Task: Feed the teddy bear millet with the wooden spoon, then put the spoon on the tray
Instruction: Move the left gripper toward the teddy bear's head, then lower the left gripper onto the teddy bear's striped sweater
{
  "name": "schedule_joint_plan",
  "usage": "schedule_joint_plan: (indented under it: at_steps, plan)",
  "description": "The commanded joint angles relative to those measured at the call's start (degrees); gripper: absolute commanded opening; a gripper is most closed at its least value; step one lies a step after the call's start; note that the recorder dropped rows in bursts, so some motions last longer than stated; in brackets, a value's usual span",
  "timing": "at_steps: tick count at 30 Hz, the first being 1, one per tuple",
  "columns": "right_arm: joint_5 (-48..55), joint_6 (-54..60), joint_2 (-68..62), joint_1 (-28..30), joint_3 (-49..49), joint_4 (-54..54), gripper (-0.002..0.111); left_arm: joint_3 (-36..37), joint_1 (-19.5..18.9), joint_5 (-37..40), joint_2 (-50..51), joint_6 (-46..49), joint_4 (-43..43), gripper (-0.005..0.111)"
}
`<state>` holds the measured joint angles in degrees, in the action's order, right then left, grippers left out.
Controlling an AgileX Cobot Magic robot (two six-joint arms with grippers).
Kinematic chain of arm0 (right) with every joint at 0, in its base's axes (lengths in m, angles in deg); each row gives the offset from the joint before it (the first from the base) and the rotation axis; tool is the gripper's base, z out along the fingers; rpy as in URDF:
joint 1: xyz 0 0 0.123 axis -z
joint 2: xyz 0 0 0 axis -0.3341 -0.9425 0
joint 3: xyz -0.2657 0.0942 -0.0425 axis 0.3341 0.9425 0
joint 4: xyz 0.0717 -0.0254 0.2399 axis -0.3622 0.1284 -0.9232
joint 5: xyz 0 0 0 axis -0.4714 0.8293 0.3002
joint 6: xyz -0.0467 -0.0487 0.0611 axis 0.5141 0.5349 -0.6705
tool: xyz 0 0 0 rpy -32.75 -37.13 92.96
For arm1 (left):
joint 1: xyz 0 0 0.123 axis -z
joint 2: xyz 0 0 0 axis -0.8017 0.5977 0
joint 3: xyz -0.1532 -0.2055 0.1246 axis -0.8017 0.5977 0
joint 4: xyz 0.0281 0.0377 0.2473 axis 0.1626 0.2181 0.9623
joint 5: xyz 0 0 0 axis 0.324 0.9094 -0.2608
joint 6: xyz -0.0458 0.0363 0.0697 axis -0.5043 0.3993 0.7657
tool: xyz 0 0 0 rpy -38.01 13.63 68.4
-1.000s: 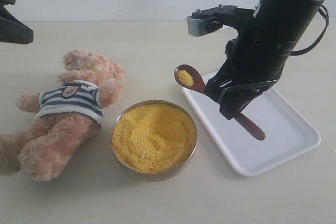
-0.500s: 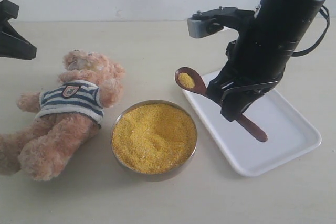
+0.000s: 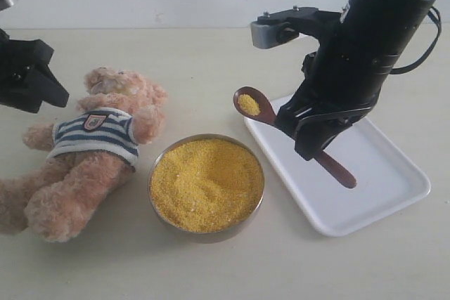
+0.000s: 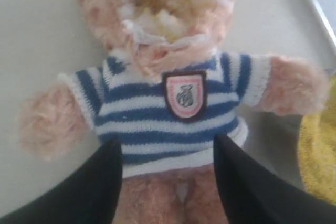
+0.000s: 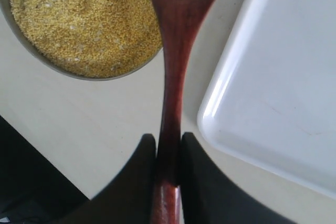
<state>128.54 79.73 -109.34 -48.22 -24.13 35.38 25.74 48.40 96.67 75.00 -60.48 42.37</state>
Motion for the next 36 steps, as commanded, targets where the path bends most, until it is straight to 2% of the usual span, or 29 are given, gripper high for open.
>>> schedule_joint_plan:
  at_steps: [1,7,18,24,25,27,36]
  plan:
    - [-0.77,0.2,0.51,0.21,-0.23,-0.81,0.0,0.04,2.48,-0.62,1.73,-3.73,4.82,0.052]
    - [-0.82,0.81,0.51,0.21,-0.23,-1.54,0.0,0.04,6.81,-2.87,4.96,-3.57,5.4,0.052]
    - [-0.55,1.05,0.51,0.21,-0.23,-1.54,0.0,0.04,6.92,-4.24,5.79,-2.02,6.16,0.052]
    - [-0.7,1.05,0.51,0.21,-0.23,-1.54,0.0,-0.33,6.92,-1.64,5.79,-2.66,6.47,0.053]
    - [-0.7,1.05,0.51,0.21,-0.23,-1.54,0.0,-0.33,6.92,-1.64,5.79,-2.66,6.47,0.055]
    - [-0.68,1.05,0.51,0.21,-0.23,-1.65,0.0,-0.33,6.92,-1.47,5.79,-2.55,6.47,0.067]
    - [-1.2,1.18,0.51,0.21,-0.23,-1.65,0.0,-0.33,6.92,-1.16,6.05,-1.32,4.83,0.068]
